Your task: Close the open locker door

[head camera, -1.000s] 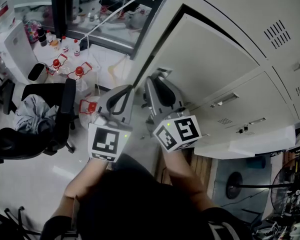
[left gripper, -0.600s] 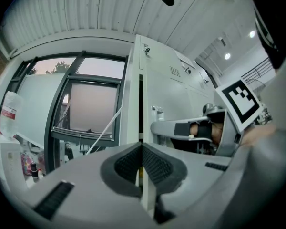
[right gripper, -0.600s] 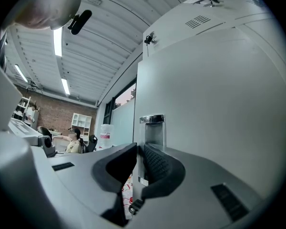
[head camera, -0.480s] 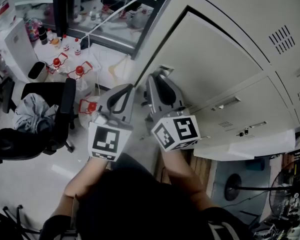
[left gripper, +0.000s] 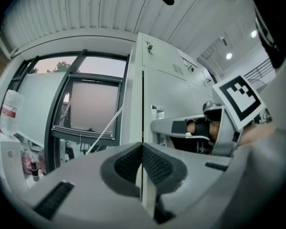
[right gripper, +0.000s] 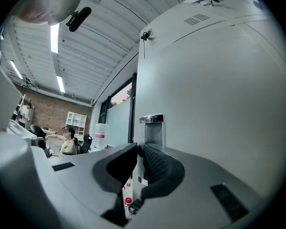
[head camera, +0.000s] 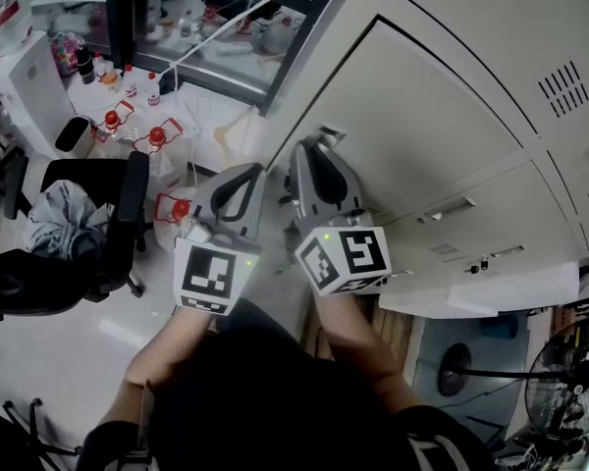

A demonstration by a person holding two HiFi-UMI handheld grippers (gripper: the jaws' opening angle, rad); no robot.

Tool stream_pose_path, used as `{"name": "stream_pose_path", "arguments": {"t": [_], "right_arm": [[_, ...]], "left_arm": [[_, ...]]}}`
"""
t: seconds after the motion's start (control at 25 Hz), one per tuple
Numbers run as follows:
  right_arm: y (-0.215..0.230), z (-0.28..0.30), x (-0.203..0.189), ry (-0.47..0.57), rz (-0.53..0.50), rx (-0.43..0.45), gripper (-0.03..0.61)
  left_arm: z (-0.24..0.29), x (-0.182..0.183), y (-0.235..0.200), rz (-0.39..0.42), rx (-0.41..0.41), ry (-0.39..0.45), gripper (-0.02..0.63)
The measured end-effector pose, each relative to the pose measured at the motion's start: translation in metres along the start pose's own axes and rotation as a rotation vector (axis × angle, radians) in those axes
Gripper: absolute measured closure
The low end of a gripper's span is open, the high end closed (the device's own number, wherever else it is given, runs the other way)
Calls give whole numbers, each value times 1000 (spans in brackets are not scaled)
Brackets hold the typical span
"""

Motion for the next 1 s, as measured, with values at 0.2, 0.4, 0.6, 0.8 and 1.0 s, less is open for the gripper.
{"name": "stream_pose_path", "arguments": {"t": [0.2, 0.4, 0.6, 0.8, 1.0], "right_arm": [[2, 3, 0, -2, -2, -10, 531], [3, 7, -1, -6, -3, -21, 532], [4, 10, -1, -9, -4, -32, 532], [6, 13, -1, -12, -7, -42, 534], [8, 17, -1, -15, -7, -53, 535]], "left_arm": [[5, -2, 0, -4, -5, -3, 612], [11, -4, 0, -6, -13, -7, 612], [16, -6, 1, -8, -21, -10, 612], [23, -9, 1, -9, -28, -15, 612], [31, -12, 1, -11, -33, -17, 612]]}}
Point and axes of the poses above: the fingertips, and each gripper's own axes: z forward along the fingers, y to its right, x out of its top, the point moved 3 cm from there along -z, backward along the fingers, and after that the axes turned 13 degrees about -x, right-handed, at the moved point
